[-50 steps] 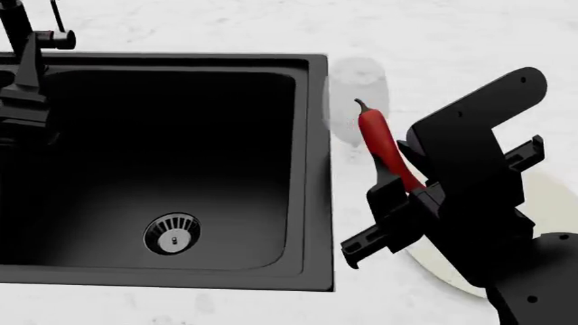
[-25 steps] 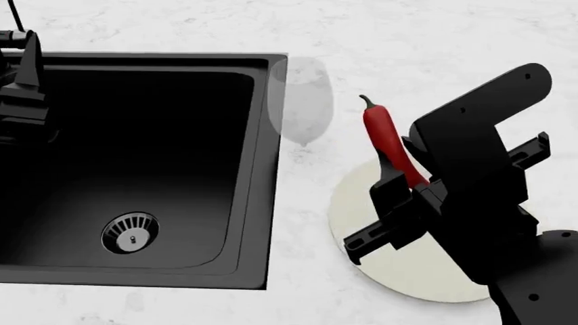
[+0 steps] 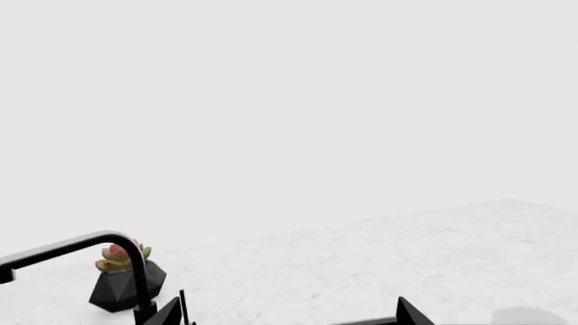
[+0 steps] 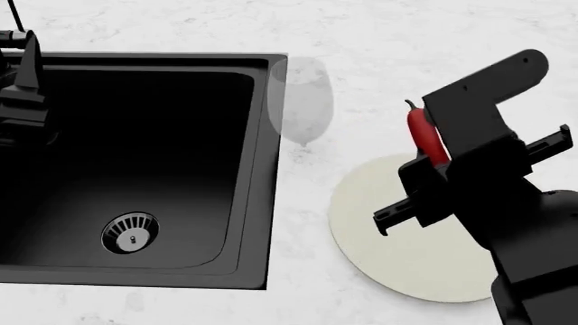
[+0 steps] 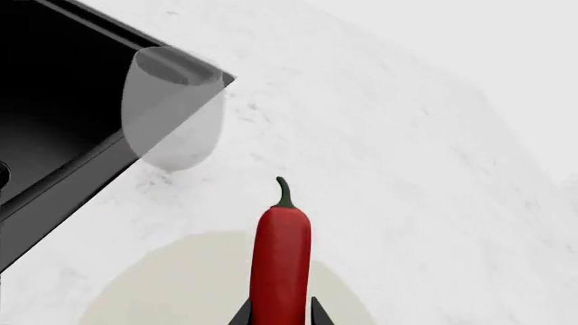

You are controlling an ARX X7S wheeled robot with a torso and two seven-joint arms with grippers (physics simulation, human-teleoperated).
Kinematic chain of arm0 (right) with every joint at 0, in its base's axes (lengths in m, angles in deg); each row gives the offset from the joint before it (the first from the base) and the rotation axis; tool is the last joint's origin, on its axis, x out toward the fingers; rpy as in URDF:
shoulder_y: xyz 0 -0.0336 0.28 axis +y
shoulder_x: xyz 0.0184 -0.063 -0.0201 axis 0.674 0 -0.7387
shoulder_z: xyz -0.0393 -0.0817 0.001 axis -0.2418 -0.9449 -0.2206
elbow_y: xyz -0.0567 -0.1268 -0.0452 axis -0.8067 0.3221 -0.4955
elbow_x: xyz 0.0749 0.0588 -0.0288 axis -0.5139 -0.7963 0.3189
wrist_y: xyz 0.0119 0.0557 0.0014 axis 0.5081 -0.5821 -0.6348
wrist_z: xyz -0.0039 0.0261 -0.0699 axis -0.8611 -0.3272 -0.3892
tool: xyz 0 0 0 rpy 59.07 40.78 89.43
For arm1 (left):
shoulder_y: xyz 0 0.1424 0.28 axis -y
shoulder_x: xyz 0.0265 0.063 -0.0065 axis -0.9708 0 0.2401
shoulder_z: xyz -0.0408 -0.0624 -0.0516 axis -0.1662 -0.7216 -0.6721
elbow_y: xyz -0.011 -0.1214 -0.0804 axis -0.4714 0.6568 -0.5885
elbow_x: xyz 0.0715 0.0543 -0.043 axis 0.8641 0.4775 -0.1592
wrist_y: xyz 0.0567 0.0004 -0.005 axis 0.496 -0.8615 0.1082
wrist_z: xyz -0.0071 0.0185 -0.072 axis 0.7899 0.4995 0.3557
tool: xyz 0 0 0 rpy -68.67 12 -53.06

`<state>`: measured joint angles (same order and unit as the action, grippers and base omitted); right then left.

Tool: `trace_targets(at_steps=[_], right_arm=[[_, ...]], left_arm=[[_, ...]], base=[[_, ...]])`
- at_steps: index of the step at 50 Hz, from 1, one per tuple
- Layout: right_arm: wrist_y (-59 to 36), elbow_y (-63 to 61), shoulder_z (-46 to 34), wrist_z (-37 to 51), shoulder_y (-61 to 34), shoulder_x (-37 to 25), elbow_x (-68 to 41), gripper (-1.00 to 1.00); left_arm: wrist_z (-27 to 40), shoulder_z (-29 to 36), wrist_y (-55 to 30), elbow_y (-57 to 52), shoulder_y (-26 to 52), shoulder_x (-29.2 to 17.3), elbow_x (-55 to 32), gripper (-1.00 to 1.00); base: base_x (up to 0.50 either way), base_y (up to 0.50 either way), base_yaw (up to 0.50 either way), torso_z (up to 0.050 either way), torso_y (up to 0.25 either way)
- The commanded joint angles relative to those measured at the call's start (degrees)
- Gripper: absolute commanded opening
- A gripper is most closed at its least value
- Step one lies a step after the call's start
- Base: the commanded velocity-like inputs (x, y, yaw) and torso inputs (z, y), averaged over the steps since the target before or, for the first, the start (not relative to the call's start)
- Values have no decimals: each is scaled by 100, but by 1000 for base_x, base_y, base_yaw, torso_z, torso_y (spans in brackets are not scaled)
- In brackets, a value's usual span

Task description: Pick the chili pepper from the sink and place it on the plate located on the counter

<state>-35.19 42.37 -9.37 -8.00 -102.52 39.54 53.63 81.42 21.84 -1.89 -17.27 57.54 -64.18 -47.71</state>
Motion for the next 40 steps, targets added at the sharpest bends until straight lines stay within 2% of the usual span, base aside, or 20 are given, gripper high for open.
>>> trace_targets(at_steps=[1, 28, 40], right_arm=[[-183, 844, -427, 36, -456, 156, 267, -100], [-504, 1758, -722, -21, -719, 354, 292, -100], [-334, 2252, -1023, -272, -749, 445, 260, -100]], left_arm=[[-10, -69, 71, 28, -72, -1, -51, 100], [99, 87, -59, 80, 19, -24, -52, 100], [104, -6, -8, 57, -59, -67, -87, 100]], base=[[0, 0, 0, 0, 0], [0, 0, 0, 0, 0], [0, 0, 0, 0, 0]])
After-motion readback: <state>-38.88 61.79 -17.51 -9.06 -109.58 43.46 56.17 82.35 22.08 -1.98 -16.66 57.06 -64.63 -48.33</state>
